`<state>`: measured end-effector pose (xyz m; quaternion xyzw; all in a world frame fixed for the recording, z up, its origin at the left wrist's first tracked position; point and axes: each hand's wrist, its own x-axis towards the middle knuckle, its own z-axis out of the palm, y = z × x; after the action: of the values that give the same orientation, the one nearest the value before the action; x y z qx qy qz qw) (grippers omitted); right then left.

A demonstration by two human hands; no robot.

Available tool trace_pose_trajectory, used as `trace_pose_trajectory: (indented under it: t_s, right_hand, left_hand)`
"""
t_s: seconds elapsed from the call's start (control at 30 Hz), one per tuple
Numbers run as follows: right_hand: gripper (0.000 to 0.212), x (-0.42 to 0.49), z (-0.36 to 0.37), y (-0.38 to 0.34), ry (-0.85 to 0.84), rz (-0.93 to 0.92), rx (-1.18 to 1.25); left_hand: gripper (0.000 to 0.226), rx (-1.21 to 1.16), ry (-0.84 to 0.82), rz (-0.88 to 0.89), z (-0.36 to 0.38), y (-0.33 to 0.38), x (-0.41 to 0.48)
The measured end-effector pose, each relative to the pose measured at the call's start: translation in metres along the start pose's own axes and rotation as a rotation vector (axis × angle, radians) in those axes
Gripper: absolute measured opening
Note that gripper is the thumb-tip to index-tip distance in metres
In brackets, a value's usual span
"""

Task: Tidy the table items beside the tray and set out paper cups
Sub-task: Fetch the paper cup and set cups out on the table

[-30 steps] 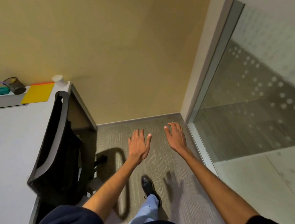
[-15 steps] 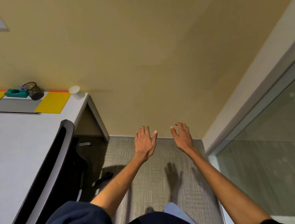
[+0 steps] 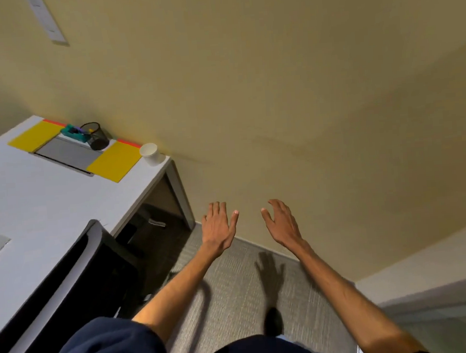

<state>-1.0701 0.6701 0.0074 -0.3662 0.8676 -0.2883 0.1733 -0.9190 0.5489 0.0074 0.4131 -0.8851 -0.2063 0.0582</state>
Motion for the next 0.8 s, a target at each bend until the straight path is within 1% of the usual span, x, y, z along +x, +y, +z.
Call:
trace_pose_trajectory:
  t_s: [0.2,0.37,0.5,0.67,0.8]
  right_hand:
    - [0.057,0.07,-0.002,-0.009,-0.152,-0.118,-0.051]
    - [0.061,0.115,0.016,-0.04,-0.296,-0.243,-0.118]
    - [0.062,0.147,0.04,-0.071,-0.392,-0.3,-0.139]
    - [0.061,0.192,0.071,-0.113,-0.447,-0.332,-0.13]
    - [0.06,0.241,0.094,-0.147,-0.474,-0.365,-0.176]
  left_hand:
    - [0.074,-0.014,0.092,-0.172,-0.005,0.002,0.036]
    - [0.077,-0.006,0.162,-0.291,-0.02,-0.02,0.06]
    - [0.079,0.008,0.206,-0.372,-0.033,-0.048,0.081]
    - [0.068,-0.003,0.215,-0.455,-0.048,-0.093,0.119]
    - [0.061,-0.004,0.264,-0.49,-0.071,-0.128,0.164]
